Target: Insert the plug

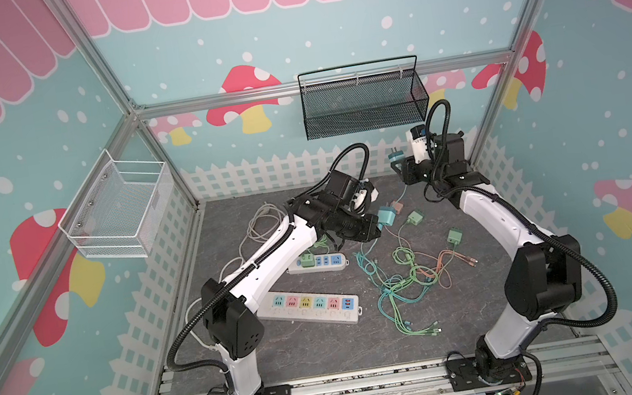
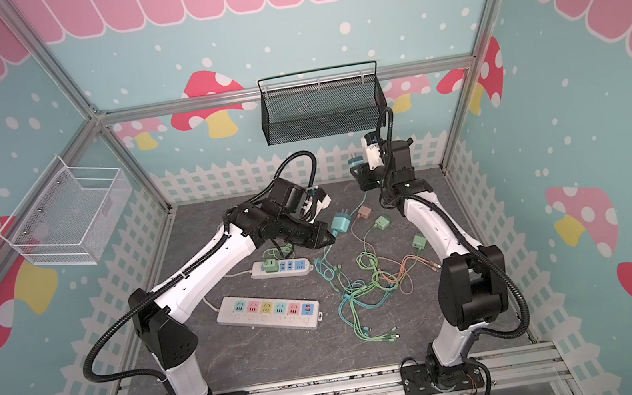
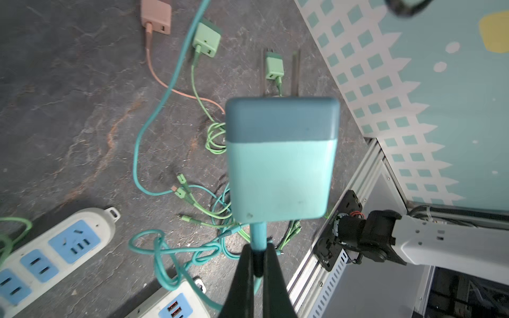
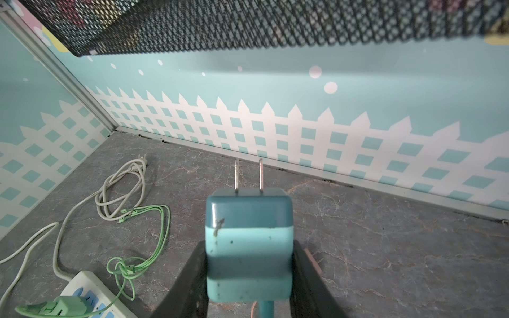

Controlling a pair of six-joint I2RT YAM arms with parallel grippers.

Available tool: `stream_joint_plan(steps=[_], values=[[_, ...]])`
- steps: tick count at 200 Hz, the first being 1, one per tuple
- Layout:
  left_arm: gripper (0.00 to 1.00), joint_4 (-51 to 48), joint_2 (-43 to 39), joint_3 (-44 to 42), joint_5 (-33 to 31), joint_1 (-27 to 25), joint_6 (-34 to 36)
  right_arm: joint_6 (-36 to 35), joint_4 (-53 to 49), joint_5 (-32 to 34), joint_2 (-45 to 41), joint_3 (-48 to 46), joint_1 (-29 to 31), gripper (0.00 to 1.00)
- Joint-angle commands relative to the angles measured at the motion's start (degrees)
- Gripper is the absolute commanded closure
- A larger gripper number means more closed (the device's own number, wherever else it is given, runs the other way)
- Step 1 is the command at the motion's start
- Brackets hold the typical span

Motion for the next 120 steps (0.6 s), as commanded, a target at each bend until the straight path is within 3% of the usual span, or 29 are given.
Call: stream_joint_plan(steps=[1,75,109,120], values=[[1.00,2.7,1.4,-0.5,3.9,-1.3,4.4,-2.9,-3.7,-3.2,0.3,5.1,0.0,0.78],[1.00,7.4,14.1,7.0,3.8,-5.7,4.1,-3.9,-6.0,-1.0,-1.3,5.5,-0.1,0.77],[1.00,11.6,19.3,9.6,1.4,-7.1,-0.6,-3.8,-5.9,1.8,-2.5,3.9,-0.2,0.78],[0.93,13.1,20.1,9.3,1.1,-7.4,-2.1,-3.7,-5.9,2.5,-2.7,3.6,-0.4,0.78]])
